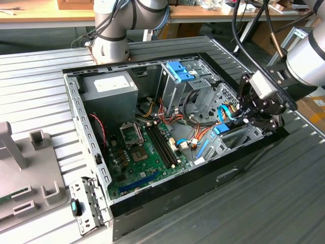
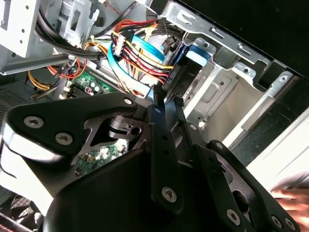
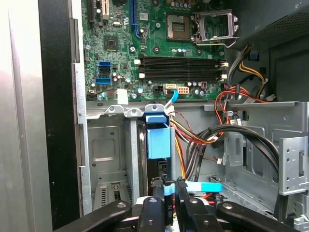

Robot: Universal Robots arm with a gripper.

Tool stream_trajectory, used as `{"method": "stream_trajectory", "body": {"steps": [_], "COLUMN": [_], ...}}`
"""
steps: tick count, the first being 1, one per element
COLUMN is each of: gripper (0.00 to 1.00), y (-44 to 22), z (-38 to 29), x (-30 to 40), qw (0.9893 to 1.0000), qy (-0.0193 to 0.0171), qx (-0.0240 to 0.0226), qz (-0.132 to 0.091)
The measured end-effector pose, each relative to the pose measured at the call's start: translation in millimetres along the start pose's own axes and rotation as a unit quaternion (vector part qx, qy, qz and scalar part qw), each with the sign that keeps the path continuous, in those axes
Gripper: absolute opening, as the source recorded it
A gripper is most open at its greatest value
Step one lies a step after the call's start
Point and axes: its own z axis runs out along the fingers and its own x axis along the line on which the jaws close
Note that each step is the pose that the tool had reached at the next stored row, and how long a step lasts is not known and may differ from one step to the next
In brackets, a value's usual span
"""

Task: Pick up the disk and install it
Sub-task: 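Insert the second disk wire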

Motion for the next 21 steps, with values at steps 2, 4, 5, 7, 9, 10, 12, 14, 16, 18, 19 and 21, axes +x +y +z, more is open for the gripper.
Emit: {"method": "stream_trajectory", "body": {"steps": [2,4,5,7,9,10,12,14,16,18,19,21], "gripper": [0.24,0.24,0.24,0.24,0.24,0.24,0.24,0.24,0.24,0.24,0.24,0.24], "y": [0.0,0.0,0.0,-0.1,-0.1,0.0,0.0,0.2,1.4,3.2,4.2,6.2], "z": [-5.1,-11.9,-13.8,-21.1,-22.4,-22.4,-22.3,-22.0,-21.5,-20.5,-20.1,-19.2], "x": [-1.2,-2.7,-3.2,-5.4,-5.9,-5.9,-7.1,-8.3,-10.2,-14.6,-16.2,-19.9], "qw": [1.0000,1.0000,1.0000,1.0000,1.0000,1.0000,1.0000,0.9999,0.9997,0.9996,0.9995,0.9994], "qy": [0.0000,0.0000,0.0000,0.0004,0.0038,0.0041,0.0077,0.0152,0.0232,0.0290,0.0313,0.0355], "qx": [0.0000,0.0000,0.0000,0.0000,0.0002,0.0002,0.0005,0.0009,0.0015,0.0023,0.0026,0.0031], "qz": [0.000,0.000,0.000,0.000,0.000,0.000,0.000,0.000,0.000,-0.001,-0.001,-0.001]}}
